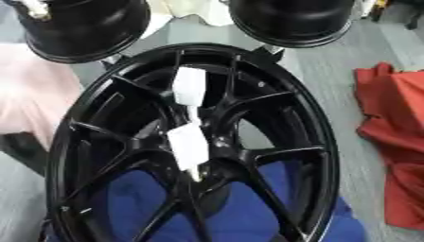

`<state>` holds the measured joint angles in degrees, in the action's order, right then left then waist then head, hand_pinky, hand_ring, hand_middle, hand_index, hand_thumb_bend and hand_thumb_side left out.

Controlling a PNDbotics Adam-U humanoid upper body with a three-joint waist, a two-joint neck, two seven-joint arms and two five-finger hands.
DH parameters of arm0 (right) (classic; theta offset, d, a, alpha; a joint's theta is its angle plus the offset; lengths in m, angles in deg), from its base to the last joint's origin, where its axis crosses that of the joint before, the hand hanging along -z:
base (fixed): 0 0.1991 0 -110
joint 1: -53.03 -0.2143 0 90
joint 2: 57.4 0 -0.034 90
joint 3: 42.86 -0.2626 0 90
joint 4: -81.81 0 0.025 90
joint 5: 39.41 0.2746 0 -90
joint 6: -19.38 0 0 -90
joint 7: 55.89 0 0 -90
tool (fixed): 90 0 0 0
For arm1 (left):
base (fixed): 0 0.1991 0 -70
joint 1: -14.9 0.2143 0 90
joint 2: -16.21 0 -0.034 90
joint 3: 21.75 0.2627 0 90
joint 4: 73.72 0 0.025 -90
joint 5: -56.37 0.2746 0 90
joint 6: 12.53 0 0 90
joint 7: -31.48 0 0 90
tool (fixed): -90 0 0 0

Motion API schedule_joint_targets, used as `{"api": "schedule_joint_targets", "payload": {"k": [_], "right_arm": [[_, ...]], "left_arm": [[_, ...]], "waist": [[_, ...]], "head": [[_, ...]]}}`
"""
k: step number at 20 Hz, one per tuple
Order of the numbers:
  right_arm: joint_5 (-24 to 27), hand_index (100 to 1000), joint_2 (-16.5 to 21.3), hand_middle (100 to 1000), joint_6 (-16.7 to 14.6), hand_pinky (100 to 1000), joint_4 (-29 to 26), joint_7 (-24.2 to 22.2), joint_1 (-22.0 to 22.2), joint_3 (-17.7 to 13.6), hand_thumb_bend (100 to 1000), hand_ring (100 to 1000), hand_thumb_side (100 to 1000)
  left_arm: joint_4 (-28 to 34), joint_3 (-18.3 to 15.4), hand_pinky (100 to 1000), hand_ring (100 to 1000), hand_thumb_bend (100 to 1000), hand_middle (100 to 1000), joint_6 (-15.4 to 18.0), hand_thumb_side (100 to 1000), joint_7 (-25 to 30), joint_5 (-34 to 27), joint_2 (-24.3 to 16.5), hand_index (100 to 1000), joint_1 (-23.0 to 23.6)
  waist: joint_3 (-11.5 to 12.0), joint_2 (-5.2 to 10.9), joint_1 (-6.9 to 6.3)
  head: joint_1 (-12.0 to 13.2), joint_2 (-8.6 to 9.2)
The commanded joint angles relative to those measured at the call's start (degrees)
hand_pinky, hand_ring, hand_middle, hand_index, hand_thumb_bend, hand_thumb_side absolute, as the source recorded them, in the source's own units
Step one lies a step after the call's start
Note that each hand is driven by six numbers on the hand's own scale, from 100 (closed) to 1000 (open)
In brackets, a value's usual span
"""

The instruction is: Pull the pin out of the wheel hub.

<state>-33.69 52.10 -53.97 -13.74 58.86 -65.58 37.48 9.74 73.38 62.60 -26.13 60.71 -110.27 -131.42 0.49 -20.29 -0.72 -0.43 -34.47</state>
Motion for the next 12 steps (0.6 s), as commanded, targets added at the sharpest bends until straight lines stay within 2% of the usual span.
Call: {"api": "schedule_joint_targets", "payload": {"k": [1,2,3,4,5,6,7,9,12], "right_arm": [[-0.30,623,2.25,610,-0.09,660,-1.31,0.24,-0.50,-0.89,100,514,718],[-0.32,623,2.23,610,-0.09,659,-1.35,0.24,-0.54,-0.92,100,514,718],[-0.32,623,2.20,609,-0.09,659,-1.37,0.22,-0.58,-0.91,100,513,717],[-0.31,623,2.17,609,-0.09,659,-1.39,0.18,-0.64,-0.88,100,513,717],[-0.30,623,2.15,609,-0.09,659,-1.40,0.12,-0.68,-0.83,100,513,717],[-0.30,623,2.14,609,-0.07,659,-1.39,0.07,-0.71,-0.80,100,513,717],[-0.30,623,2.14,609,-0.06,659,-1.38,0.04,-0.73,-0.80,100,513,717],[-0.30,623,2.17,609,-0.06,660,-1.38,0.00,-0.75,-0.77,100,513,716],[-0.33,623,2.16,609,-0.06,660,-1.39,-0.03,-0.77,-0.79,100,513,716]], "left_arm": [[-1.02,-2.68,691,480,167,323,0.35,100,-2.00,0.89,-4.39,475,1.82],[-1.34,-2.95,721,519,175,400,0.77,100,-2.14,0.95,-4.79,555,2.84],[-1.70,-3.16,777,610,194,533,1.29,100,-2.20,1.07,-5.11,689,3.72],[-2.15,-3.31,823,702,192,659,1.90,100,-1.98,1.23,-5.37,774,4.50],[-2.67,-3.43,869,797,234,776,2.49,172,-1.45,1.46,-5.58,841,5.16],[-3.21,-3.65,904,858,313,838,3.09,375,-0.88,1.81,-5.79,890,5.72],[-3.75,-3.94,914,876,341,860,3.62,439,-0.53,2.22,-5.96,908,6.15],[-4.68,-4.57,912,879,363,871,4.42,509,-0.55,2.93,-6.15,918,6.72],[-5.54,-5.03,911,879,354,870,5.15,508,-0.98,3.24,-6.25,915,7.07]], "waist": [[0.00,1.27,0.04],[0.01,1.26,0.07],[0.03,1.24,0.10],[0.05,1.22,0.13],[0.08,1.21,0.16],[0.12,1.21,0.21],[0.16,1.21,0.26],[0.24,1.23,0.36],[0.29,1.26,0.44]], "head": [[-0.10,1.11],[-0.08,1.19],[-0.08,1.26],[-0.05,1.32],[-0.04,1.34],[-0.04,1.36],[-0.06,1.35],[-0.06,1.27],[-0.05,1.16]]}}
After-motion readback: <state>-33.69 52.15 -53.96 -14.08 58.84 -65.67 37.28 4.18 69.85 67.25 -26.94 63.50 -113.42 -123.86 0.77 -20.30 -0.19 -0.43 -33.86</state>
